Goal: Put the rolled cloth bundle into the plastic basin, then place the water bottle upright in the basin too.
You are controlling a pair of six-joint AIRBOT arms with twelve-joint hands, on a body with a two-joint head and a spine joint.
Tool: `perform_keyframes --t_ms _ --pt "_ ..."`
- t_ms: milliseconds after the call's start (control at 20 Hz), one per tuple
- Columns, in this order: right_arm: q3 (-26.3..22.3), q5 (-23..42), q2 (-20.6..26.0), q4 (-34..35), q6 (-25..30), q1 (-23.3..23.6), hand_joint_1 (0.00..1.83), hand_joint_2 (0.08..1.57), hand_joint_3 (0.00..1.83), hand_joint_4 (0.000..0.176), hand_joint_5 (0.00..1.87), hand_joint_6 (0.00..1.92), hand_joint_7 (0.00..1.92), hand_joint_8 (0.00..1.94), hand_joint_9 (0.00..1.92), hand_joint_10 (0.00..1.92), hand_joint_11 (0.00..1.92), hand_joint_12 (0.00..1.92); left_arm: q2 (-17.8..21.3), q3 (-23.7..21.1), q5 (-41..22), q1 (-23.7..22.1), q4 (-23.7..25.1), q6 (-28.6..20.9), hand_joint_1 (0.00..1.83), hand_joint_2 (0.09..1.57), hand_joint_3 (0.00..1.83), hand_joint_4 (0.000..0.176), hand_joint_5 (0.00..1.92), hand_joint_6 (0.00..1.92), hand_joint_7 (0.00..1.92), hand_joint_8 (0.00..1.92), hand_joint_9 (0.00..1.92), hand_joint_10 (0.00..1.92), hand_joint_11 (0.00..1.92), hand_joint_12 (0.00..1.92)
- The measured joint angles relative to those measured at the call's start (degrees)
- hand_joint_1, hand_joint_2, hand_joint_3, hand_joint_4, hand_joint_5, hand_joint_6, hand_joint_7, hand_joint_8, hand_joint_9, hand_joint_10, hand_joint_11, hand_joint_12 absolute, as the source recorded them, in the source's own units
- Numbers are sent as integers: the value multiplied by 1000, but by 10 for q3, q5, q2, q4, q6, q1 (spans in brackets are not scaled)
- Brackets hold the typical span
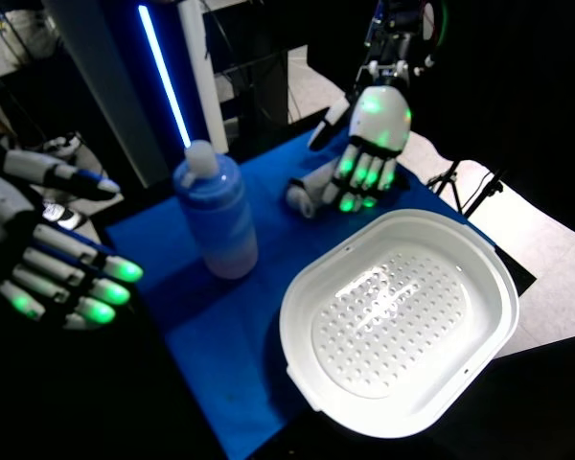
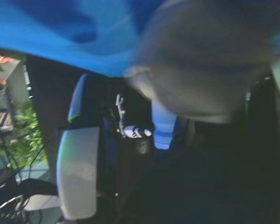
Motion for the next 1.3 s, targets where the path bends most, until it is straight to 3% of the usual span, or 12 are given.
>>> perform_keyframes --t_ms 150,200,250,300,350,400,450,500,900,1050,1150,1300 --pt "0 0 0 -2 0 0 62 1346 0 0 440 0 374 0 300 2 0 819 0 1 5 -3 9 -1 1025 1137 7 74 343 7 547 13 626 50 99 1525" --pt "0 0 0 -2 0 0 62 1346 0 0 440 0 374 0 300 2 0 819 -4 7 6 -5 8 -2 1240 1241 0 0 616 49 683 1150 653 434 214 1590" --pt "0 0 0 -1 0 0 62 1346 0 0 440 0 374 0 300 2 0 819 -5 9 6 -5 7 -2 1155 1280 1 0 624 1101 699 1481 573 958 294 1676" --pt "0 0 0 -1 0 0 62 1346 0 0 440 0 374 0 300 2 0 819 -7 14 9 -7 3 -2 1234 1339 5 0 511 1686 537 1576 597 1676 600 1860" --pt "0 0 -1 -1 0 0 62 1346 0 0 440 0 374 0 300 2 0 819 -9 17 12 -11 -1 -2 1488 1261 0 0 558 1919 584 1879 916 1919 1167 1921" --pt "0 0 -1 -1 0 0 62 1346 0 0 440 0 374 0 300 2 0 819 -9 17 12 -12 -5 -1 1532 1234 0 0 603 1921 598 1913 971 1921 1227 1921" --pt "0 0 -1 0 0 0 62 1346 0 0 440 0 374 0 300 2 0 819 -9 17 13 -12 -16 3 1773 1097 0 161 791 1921 1113 1921 1491 1921 1666 1921" --pt "0 0 -1 0 0 0 62 1346 0 0 440 0 374 0 300 2 0 819 -9 17 16 -12 -25 11 1798 1098 0 175 800 1921 1164 1921 1535 1921 1684 1921" --pt "0 0 -5 3 0 0 62 1346 0 0 440 0 374 0 301 1 0 819 20 -3 -24 -49 -46 40 1656 1161 4 176 771 1921 1180 1921 1493 1921 1602 1921" --pt "1 0 -12 0 0 0 62 1346 0 0 440 0 374 0 301 1 0 819 31 -2 -68 -92 -48 42 1254 1049 0 176 873 1921 1248 1921 1520 1921 1598 1921" --pt "6 -3 -14 -2 0 0 62 1346 0 0 440 0 374 0 301 1 0 819 33 -2 -76 -128 -61 89 1696 1140 20 176 819 1921 1195 1921 1490 1921 1573 1921" --pt "9 -2 -14 4 0 0 62 1346 0 0 440 0 374 0 301 1 0 819 9 32 -65 -170 -127 167 1788 1148 8 176 669 1921 1017 1921 1337 1921 1413 1921"
